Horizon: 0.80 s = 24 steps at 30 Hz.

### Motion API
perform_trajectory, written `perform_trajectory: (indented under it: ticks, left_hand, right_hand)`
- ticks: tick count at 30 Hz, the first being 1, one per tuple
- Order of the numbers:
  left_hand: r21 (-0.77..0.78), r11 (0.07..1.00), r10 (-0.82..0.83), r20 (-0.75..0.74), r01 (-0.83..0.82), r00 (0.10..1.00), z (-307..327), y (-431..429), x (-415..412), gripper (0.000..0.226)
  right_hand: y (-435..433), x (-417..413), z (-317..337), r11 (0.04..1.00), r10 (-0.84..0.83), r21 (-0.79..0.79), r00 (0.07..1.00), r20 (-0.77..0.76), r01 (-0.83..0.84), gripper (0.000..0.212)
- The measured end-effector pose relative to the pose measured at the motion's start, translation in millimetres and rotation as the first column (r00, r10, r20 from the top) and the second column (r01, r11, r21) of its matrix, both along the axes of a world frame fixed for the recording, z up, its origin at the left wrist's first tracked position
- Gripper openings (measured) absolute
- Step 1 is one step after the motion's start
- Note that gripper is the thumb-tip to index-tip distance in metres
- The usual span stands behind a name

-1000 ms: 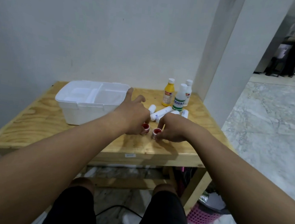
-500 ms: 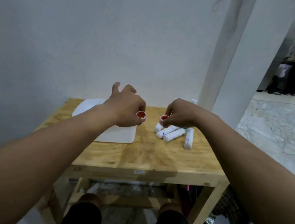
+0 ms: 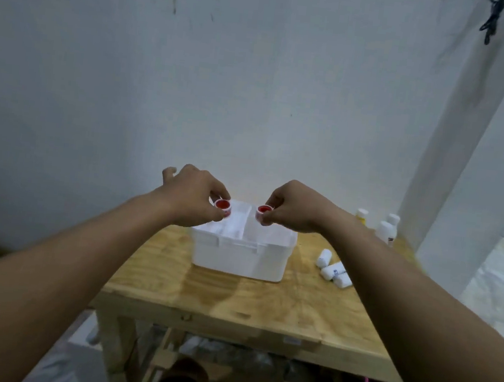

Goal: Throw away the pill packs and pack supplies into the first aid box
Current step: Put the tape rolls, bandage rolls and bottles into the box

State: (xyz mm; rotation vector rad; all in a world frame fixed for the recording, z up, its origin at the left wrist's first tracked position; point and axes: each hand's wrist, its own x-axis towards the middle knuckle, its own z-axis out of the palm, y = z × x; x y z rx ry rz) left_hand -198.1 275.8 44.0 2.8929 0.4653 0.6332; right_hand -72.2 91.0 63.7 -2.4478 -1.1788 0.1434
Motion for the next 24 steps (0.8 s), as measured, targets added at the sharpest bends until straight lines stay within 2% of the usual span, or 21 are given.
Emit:
perform_trajectory:
  ticks: [8,19,24]
  left_hand:
    - [-0.037,0.999,0.037,-0.047,-0.038,0.998,-9.6,29.3,-11.4,0.029]
    - [-0.088,0.995,0.021,-0.304,-0.050,0.952,1.5,37.4,-7.3,0.036]
    - [-0.121,0.991,0.007,-0.362,-0.055,0.932,6.5,36.7,-5.8,0.040]
  right_hand:
    - [47.7,-4.5,-16.8,0.997,0.076,0.033,0.997,-0.026,-0.075,0.024]
    - [85.2,-5.2,-25.0,0.991,0.126,-0.032,0.991,-0.040,-0.127,0.034]
    - [91.9,-8.7,-28.4,0.985,0.136,-0.105,0.990,-0.024,-0.137,0.034]
